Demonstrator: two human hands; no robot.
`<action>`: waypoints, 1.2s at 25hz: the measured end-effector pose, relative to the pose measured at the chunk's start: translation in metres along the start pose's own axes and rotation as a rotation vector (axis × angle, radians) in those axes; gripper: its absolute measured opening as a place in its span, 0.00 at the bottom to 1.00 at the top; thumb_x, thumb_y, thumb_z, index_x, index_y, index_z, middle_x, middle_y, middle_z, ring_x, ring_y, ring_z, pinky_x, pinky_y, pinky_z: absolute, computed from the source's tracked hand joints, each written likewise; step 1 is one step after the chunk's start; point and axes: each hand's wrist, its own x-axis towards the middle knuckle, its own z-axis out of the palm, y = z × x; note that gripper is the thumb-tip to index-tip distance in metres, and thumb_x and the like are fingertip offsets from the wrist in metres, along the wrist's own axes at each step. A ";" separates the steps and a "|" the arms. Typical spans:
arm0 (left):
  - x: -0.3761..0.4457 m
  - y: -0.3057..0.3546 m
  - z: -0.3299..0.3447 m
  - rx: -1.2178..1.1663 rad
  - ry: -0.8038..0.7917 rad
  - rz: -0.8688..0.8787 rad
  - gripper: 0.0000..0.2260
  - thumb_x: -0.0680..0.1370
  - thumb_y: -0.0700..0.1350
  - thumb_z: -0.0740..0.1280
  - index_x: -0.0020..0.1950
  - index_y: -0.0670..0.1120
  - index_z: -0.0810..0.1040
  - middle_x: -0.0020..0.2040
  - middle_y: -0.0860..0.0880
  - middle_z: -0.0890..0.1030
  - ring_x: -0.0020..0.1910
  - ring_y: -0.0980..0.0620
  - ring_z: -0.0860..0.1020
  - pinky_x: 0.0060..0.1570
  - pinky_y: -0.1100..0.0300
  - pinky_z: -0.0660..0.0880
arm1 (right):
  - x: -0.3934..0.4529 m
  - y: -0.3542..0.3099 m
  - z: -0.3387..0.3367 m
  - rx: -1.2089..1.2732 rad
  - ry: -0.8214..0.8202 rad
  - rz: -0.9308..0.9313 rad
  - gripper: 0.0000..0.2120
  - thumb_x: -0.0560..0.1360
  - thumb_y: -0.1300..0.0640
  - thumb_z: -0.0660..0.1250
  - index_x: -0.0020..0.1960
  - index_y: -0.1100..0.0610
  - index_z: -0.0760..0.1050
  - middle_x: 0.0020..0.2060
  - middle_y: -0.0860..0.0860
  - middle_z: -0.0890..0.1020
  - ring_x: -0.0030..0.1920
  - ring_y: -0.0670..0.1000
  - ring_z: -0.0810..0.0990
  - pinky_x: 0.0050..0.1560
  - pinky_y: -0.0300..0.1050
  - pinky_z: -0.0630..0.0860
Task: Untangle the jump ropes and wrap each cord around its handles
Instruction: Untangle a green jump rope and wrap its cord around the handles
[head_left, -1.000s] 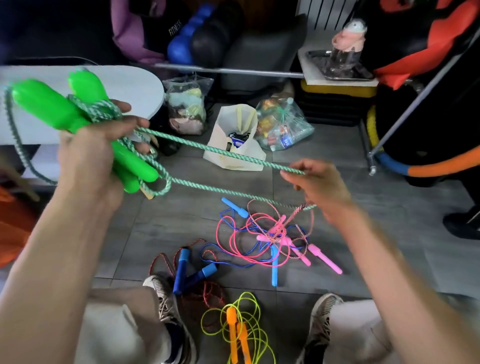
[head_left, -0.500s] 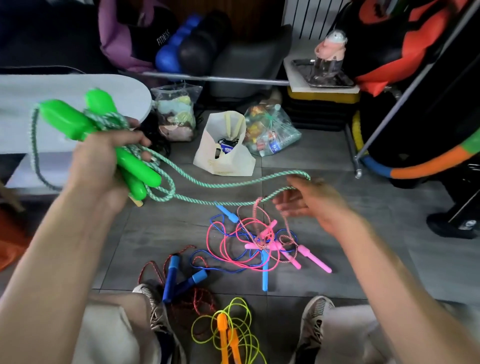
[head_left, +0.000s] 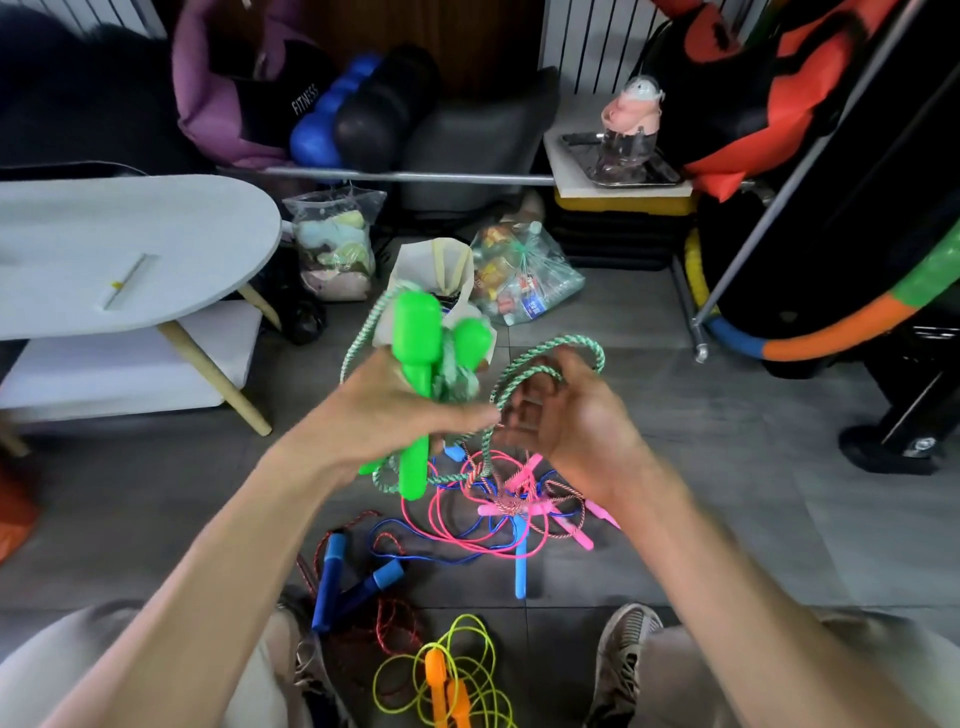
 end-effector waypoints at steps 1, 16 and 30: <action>-0.001 -0.001 0.007 0.148 -0.050 0.015 0.10 0.69 0.39 0.78 0.46 0.49 0.83 0.34 0.56 0.82 0.31 0.59 0.77 0.35 0.69 0.74 | 0.000 -0.002 0.000 -0.030 0.003 -0.010 0.25 0.82 0.45 0.49 0.31 0.55 0.66 0.27 0.54 0.74 0.28 0.54 0.75 0.33 0.44 0.76; 0.013 0.001 0.016 -0.629 0.384 -0.159 0.07 0.71 0.35 0.72 0.36 0.44 0.78 0.29 0.48 0.76 0.24 0.52 0.71 0.29 0.61 0.69 | -0.021 0.096 0.005 -0.689 0.194 0.124 0.05 0.71 0.56 0.74 0.44 0.52 0.77 0.39 0.46 0.81 0.41 0.45 0.77 0.43 0.38 0.71; 0.012 0.001 -0.053 0.159 0.859 -0.071 0.04 0.70 0.42 0.72 0.44 0.45 0.81 0.38 0.48 0.81 0.34 0.51 0.78 0.38 0.59 0.74 | -0.053 -0.053 -0.006 -0.532 -0.017 -0.370 0.09 0.71 0.56 0.72 0.39 0.62 0.79 0.24 0.53 0.75 0.23 0.50 0.68 0.25 0.41 0.66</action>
